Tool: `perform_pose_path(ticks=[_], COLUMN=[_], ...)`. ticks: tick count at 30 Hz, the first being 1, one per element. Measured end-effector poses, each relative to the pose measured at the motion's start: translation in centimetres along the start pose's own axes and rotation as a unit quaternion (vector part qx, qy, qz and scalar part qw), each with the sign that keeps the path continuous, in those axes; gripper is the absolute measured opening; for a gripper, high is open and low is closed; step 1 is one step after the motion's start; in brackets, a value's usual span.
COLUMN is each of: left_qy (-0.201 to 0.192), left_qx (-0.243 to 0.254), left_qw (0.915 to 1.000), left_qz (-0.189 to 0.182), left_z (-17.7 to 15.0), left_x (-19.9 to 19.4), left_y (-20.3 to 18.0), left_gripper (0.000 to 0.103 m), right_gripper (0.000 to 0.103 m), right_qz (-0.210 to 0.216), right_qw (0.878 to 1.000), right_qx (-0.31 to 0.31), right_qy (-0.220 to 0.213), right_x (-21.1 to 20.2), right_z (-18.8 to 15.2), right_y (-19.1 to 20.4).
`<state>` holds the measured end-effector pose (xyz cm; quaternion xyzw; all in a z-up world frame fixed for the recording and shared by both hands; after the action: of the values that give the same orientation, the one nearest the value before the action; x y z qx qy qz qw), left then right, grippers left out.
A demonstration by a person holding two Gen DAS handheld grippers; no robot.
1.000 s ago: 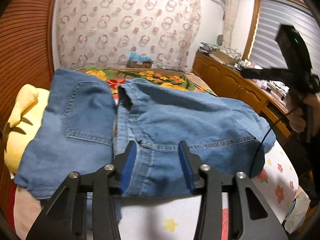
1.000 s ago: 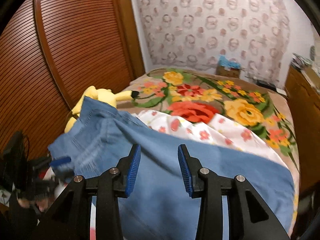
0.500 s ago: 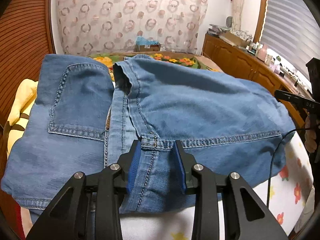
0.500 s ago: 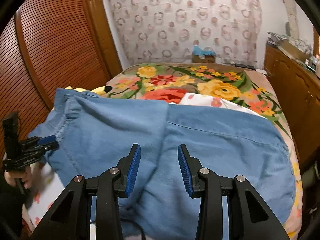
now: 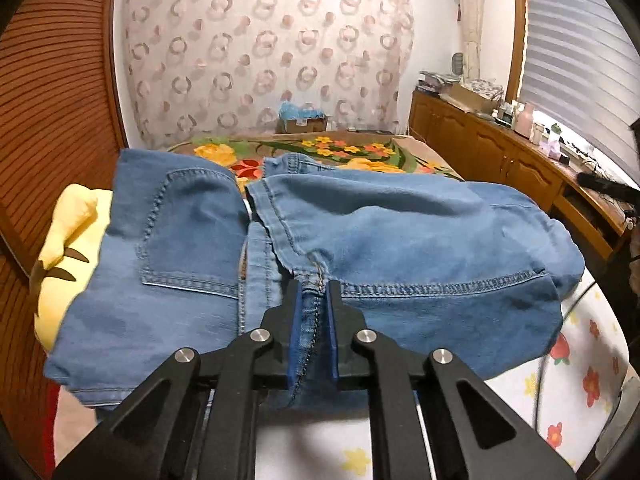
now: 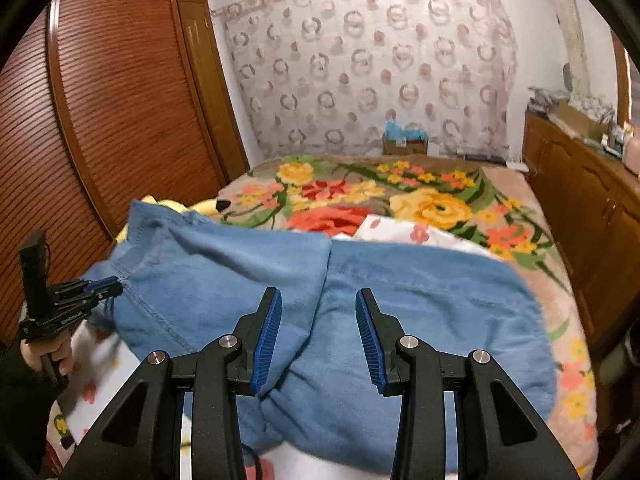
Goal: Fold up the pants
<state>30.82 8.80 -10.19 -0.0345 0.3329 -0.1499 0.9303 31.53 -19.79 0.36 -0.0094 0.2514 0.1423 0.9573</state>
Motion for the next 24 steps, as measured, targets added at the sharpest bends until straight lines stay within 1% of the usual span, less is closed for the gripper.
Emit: perform_pose_path(ticks=[2, 4, 5, 7, 10, 13, 19, 21, 22, 23, 24], left_qy=[-0.005, -0.008, -0.008, -0.009, -0.016, -0.020, -0.021, -0.021, -0.023, -0.024, -0.026], left_qx=[-0.002, -0.002, -0.002, 0.001, 0.005, 0.006, 0.017, 0.020, 0.022, 0.023, 0.024], left_qw=[1.0000, 0.9999, 0.9999, 0.9999, 0.9999, 0.9997, 0.9992, 0.9990, 0.9988, 0.9986, 0.9983], left_qz=[0.006, 0.010, 0.009, 0.007, 0.002, -0.010, -0.031, -0.034, -0.037, -0.041, -0.046], left_z=[0.3, 0.4, 0.4, 0.5, 0.5, 0.5, 0.3, 0.3, 0.4, 0.5, 0.6], left_x=[-0.5, -0.9, -1.0, -1.3, -1.9, -2.2, -2.2, -2.0, -2.0, -1.9, -1.8], left_y=[0.3, 0.4, 0.5, 0.5, -0.7, -2.1, -5.4, -6.3, -6.8, -7.2, -7.7], left_gripper=[0.007, 0.007, 0.007, 0.007, 0.007, 0.007, 0.008, 0.013, 0.018, 0.025, 0.030], right_gripper=[0.040, 0.040, 0.040, 0.040, 0.040, 0.040, 0.040, 0.040, 0.040, 0.040, 0.040], right_qz=[-0.005, -0.013, -0.016, -0.025, -0.045, -0.066, -0.083, -0.084, -0.085, -0.086, -0.087], right_qw=[1.000, 1.000, 0.999, 0.999, 0.998, 0.997, 0.996, 0.996, 0.996, 0.996, 0.996], right_qx=[-0.002, -0.002, -0.002, -0.004, -0.010, -0.010, 0.004, 0.008, 0.011, 0.012, 0.013], right_qy=[-0.013, -0.027, -0.032, -0.041, -0.048, -0.046, -0.031, -0.026, -0.023, -0.020, -0.018], right_x=[-2.3, -4.7, -6.0, -8.4, -11.1, -13.0, -13.5, -13.7, -13.6, -13.6, -13.6], right_z=[0.6, 0.5, -0.2, -0.1, -1.3, -2.6, -4.5, -4.7, -4.9, -5.1, -4.7], right_y=[-0.4, -1.2, -1.9, -3.2, -4.7, -6.0, -6.7, -6.9, -7.0, -7.1, -7.3])
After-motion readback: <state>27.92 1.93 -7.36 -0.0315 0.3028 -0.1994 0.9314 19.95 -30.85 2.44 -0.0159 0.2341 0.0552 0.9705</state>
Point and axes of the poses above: each gripper's, at about its wrist camera, not at the fingertips, and x roughly the way its jaws point, y to its left, z to its top, the point moved 9 cm from there along x, roughly the way its jaws point, and after that the axes turned 10 degrees about -z, right-handed, at the moved point
